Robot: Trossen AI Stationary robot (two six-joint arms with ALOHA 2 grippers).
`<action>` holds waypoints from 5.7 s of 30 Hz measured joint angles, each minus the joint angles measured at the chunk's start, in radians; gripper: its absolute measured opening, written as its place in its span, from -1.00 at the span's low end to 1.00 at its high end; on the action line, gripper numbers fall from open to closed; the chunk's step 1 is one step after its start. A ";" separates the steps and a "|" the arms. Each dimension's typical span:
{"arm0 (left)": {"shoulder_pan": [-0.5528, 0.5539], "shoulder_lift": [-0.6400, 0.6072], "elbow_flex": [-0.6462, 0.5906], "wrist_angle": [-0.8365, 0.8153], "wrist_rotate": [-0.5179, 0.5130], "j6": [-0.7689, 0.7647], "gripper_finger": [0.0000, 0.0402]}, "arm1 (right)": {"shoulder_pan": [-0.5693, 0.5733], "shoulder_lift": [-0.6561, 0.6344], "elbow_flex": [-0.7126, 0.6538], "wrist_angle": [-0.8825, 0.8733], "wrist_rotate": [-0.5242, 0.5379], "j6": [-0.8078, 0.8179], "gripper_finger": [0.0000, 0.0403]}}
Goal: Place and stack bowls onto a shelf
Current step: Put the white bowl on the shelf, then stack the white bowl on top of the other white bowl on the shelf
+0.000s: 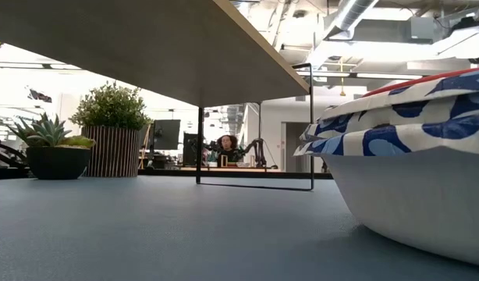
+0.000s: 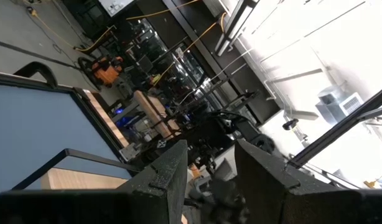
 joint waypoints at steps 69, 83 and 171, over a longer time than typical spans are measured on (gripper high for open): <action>0.000 0.000 0.000 -0.061 -0.029 -0.037 -0.40 | 0.495 -0.171 -0.346 -0.300 -0.083 0.958 0.09; 0.000 0.000 0.000 -0.099 -0.017 -0.109 -0.40 | 0.471 -0.136 -0.509 0.051 0.006 0.933 0.08; 0.000 0.000 0.000 -0.108 0.000 -0.113 -0.40 | -0.094 -0.016 0.062 0.256 -0.258 -0.124 -0.90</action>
